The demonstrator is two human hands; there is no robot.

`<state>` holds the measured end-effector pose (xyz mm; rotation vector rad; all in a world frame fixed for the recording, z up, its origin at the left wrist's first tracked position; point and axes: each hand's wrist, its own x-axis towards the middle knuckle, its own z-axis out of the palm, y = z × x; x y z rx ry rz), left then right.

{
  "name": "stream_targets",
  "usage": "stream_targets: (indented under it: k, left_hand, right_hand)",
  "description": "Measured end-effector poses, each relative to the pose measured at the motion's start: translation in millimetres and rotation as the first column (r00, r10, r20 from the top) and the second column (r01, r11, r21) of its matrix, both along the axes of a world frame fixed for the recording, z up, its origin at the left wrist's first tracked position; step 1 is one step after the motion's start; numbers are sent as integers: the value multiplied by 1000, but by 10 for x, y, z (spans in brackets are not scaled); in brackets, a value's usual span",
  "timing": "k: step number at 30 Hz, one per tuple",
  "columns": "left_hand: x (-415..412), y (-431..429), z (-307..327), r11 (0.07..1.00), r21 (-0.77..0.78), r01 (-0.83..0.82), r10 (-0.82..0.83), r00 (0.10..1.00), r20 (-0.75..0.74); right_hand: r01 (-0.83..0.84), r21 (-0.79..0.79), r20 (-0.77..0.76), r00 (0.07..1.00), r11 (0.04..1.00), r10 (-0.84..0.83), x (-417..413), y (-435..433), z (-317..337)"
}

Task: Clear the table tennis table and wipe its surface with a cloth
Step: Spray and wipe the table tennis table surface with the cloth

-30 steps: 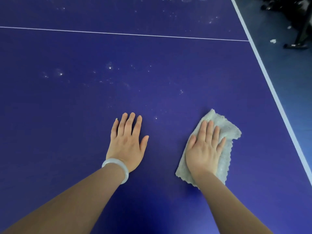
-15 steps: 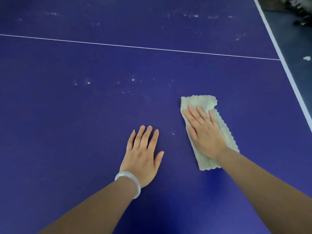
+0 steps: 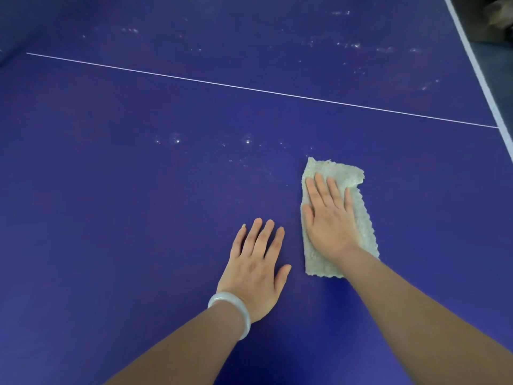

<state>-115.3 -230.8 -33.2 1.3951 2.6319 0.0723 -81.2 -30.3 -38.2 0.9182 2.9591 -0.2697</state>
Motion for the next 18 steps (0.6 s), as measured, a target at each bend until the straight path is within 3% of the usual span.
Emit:
stream_targets:
  k: [3, 6, 10, 15, 18]
  left_hand:
    - [-6, -4, -5, 1000, 16, -1, 1, 1000, 10]
    - [-8, -4, -26, 1000, 31, -3, 3, 1000, 17]
    - [-23, -16, -47, 999, 44, 12, -11, 1000, -5]
    - [-191, -102, 39, 986, 158, 47, -50, 999, 11]
    - [-689, -335, 45, 971, 204, -125, 137, 990, -45]
  right_hand:
    - [242, -28, -5, 970, 970, -242, 328, 266, 3]
    - [436, -49, 1, 900, 899, -436, 628, -23, 30]
    - [335, 28, -24, 942, 942, -334, 441, -572, -35]
    - [233, 52, -3, 972, 971, -233, 196, -511, -72]
    - [223, 61, -2, 975, 973, -223, 212, -503, -70]
